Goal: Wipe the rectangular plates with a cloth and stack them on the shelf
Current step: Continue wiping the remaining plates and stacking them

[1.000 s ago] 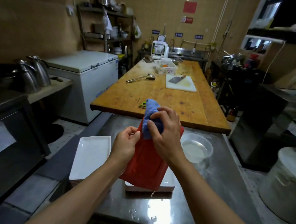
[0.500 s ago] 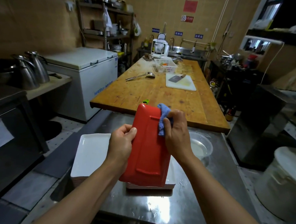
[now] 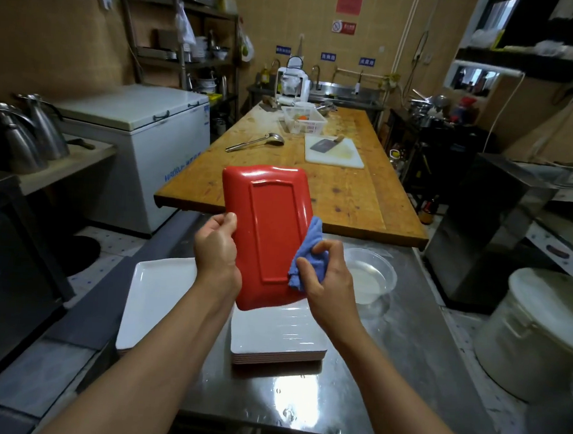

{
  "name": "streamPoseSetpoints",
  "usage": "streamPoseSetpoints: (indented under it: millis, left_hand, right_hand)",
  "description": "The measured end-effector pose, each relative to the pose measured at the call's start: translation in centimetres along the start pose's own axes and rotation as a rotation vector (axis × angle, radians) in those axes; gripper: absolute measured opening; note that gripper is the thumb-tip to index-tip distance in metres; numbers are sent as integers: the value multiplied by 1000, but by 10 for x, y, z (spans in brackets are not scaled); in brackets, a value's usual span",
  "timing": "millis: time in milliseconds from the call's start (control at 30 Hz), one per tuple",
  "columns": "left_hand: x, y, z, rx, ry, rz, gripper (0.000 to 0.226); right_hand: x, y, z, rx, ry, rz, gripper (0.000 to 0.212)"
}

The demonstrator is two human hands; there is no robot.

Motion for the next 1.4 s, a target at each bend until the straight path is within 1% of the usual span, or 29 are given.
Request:
streamPoseSetpoints:
  millis: [67,167,233,300,400,433,500,567,633,667,733,833,900,967,1100,1267,1400]
  left_hand:
    - [3,-4,1,-18,15,19,27]
    - [4,-19,4,-105,6,53,27]
    - [5,-26,5,-164,-54,56,24]
    - [4,-27,3,-204,-151,31,23]
    - [0,-20,-6,-218,-289,-115,16]
    - [-2,-14,-11,-205,-298,-172,18]
    - [-7,4,-27,-115,-275,-286,24]
    - [-6,25,-38,0,-316,-418,24]
    - [-3,36,-42,83,-431,-598,29]
    - [-3,38,-41,96,-486,-685,32]
    - [-4,38,-37,48,-577,-786,37]
    - [-11,36,-36,-36,-625,-756,42]
    - [-15,36,-39,-37,-611,-692,42]
    - [-19,34,-41,-38,-564,-641,40]
    - [-26,28,-49,-98,-434,-549,25]
    - [-26,17,-51,-212,-317,-419,21]
    - [-21,7,-47,-277,-267,-396,22]
  right_hand:
    - [-8,5,1,96,-16,-48,28]
    - [-23,11,-8,283,-41,-235,27]
    - [-28,16,-12,420,-77,-366,31]
    - [-30,20,-13,504,-135,-432,31]
    - [-30,25,-17,566,-238,-483,31]
    - [-30,25,-19,576,-276,-494,29]
    - [-30,23,-25,580,-374,-508,28]
    - [-30,19,-29,563,-483,-485,27]
    - [-27,16,-33,545,-569,-444,28]
    - [-25,14,-35,539,-597,-434,29]
    - [-19,9,-41,522,-637,-434,29]
    - [-13,-2,-49,463,-673,-411,32]
    - [-11,-8,-54,391,-656,-344,33]
    - [-9,-12,-57,295,-603,-251,28]
    - [-8,-13,-56,119,-478,-93,22]
    - [-12,-16,-60,13,-365,-29,28]
    - [-14,-21,-56,-189,-273,111,32]
Point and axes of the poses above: each hand's wrist, its own z-axis away from the middle knuckle, its own x-axis out of the palm, y = z × x, the point moved 5 cm from there along -z, towards the middle knuckle, and after that the axes turned 15 degrees about y, right-handed, at the moved point
